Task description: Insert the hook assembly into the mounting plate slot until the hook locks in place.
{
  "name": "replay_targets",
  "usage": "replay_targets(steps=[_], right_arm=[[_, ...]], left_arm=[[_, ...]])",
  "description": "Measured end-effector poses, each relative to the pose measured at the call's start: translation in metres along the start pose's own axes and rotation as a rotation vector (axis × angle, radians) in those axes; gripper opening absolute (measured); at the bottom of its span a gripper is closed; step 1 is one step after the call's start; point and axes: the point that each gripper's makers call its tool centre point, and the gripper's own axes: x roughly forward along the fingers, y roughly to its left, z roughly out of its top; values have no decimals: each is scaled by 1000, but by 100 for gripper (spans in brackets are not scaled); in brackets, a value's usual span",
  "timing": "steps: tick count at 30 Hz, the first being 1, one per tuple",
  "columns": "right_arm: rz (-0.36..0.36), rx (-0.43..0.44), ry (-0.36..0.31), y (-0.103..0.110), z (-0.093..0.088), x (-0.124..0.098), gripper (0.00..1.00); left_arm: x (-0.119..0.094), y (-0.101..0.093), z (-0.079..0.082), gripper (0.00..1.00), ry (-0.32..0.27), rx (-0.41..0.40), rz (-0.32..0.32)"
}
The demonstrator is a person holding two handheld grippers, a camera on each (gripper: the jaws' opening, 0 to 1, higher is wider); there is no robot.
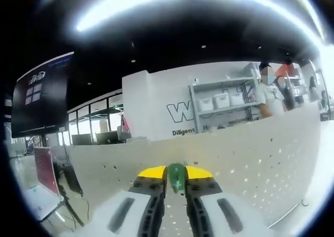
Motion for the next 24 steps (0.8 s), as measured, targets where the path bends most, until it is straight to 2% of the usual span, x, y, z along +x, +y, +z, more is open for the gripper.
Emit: replay_targets(steps=[2, 3, 5, 12, 16, 21, 23, 24], right_arm=[[6, -4, -14, -2, 9, -3, 11], [13, 3, -40, -6, 21, -9, 11], [22, -17, -65, -10, 32, -14, 11], [21, -18, -47, -47, 46, -33, 16], [28, -33, -17, -63, 39, -48, 16], [44, -36, 66, -78, 13, -73, 16], [60, -67, 93, -82, 2, -81, 16], [93, -100, 110, -80, -5, -83, 17]], left_arm=[[-1, -1, -1, 100, 6, 0, 0], [-1, -2, 0, 100, 4, -4, -4], [-2, -4, 1, 100, -6, -23, -11], [-5, -4, -1, 100, 8, -1, 3], [-7, -1, -4, 99, 25, 5, 28], [-6, 0, -9, 100, 47, 11, 38], [-6, -1, -10, 100, 52, 4, 37], [-5, -1, -11, 100, 56, 4, 38]])
